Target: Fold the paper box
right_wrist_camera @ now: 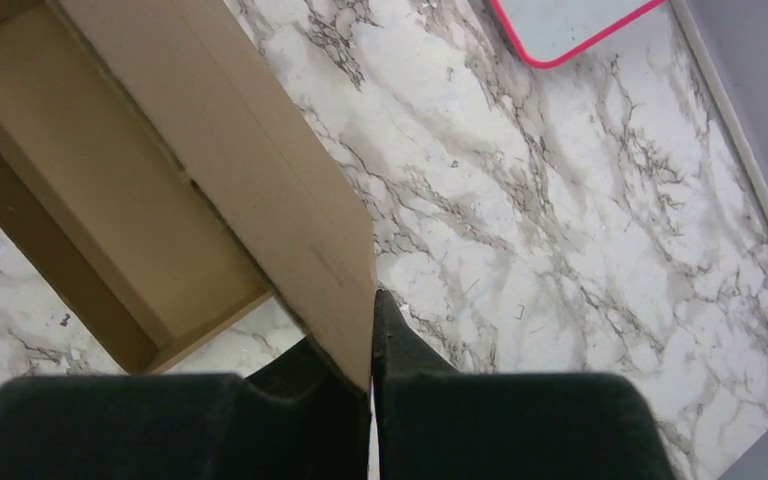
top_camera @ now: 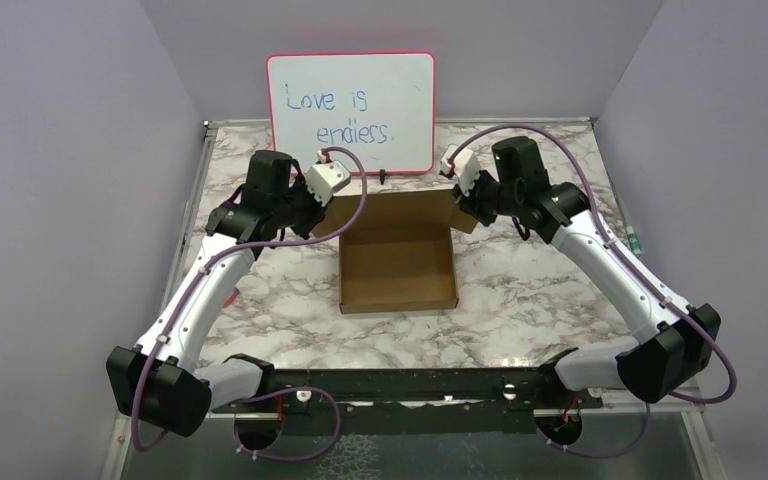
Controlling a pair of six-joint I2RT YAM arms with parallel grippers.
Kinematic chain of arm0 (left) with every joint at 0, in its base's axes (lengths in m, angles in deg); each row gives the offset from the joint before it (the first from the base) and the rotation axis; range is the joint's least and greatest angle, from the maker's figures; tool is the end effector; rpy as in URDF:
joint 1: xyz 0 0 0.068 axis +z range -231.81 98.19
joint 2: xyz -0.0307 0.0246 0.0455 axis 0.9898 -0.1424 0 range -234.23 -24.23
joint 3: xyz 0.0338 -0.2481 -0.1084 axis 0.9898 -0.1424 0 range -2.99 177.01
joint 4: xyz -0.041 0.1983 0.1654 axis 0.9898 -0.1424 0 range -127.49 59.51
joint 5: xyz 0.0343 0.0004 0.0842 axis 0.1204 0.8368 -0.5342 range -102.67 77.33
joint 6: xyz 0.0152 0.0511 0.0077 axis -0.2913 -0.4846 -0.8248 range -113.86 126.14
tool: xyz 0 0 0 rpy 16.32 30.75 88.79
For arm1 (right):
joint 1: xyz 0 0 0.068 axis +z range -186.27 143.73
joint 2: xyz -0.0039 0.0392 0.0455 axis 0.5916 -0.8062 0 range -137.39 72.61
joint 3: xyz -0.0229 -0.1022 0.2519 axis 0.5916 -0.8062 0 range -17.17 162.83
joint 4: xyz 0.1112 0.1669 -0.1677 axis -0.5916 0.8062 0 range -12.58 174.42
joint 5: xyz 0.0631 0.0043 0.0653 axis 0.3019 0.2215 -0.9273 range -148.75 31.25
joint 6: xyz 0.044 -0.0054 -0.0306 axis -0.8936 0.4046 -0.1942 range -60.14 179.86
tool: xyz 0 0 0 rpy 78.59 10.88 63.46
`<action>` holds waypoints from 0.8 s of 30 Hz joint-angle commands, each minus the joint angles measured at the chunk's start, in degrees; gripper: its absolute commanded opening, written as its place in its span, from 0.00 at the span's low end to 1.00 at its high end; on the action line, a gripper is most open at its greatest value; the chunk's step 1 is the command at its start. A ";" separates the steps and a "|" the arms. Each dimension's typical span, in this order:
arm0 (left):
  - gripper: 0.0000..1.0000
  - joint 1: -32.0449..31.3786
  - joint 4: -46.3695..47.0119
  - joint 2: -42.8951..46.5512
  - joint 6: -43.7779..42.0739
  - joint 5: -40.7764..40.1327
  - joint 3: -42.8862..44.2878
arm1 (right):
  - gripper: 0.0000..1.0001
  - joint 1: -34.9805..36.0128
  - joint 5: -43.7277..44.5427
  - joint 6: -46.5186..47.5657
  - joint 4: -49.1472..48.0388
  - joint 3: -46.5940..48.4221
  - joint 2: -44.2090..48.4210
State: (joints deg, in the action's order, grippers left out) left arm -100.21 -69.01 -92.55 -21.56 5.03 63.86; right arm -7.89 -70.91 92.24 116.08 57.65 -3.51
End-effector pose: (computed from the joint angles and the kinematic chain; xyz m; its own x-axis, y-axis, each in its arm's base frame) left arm 0.2353 -0.0896 0.3432 -0.2974 0.5656 -0.7692 0.7454 0.6410 0.1832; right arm 0.2484 0.1427 0.3544 -0.1522 -0.6773 -0.7198 -0.8150 0.4980 -0.2962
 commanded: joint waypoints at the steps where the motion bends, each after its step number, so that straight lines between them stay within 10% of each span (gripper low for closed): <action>1: 0.09 -0.16 0.02 0.32 1.55 3.85 1.28 | 0.08 -0.22 -1.97 -5.05 -0.91 1.99 -1.50; 24: 0.01 -0.15 3.46 -4.73 37.81 -3.66 5.28 | 0.01 -0.08 15.29 -44.75 5.65 10.37 -7.19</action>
State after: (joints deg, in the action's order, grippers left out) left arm -100.21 -67.70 -97.47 4.30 3.87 68.03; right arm -8.00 -60.34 58.72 119.53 65.44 -10.55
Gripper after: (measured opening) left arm 0.010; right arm 0.039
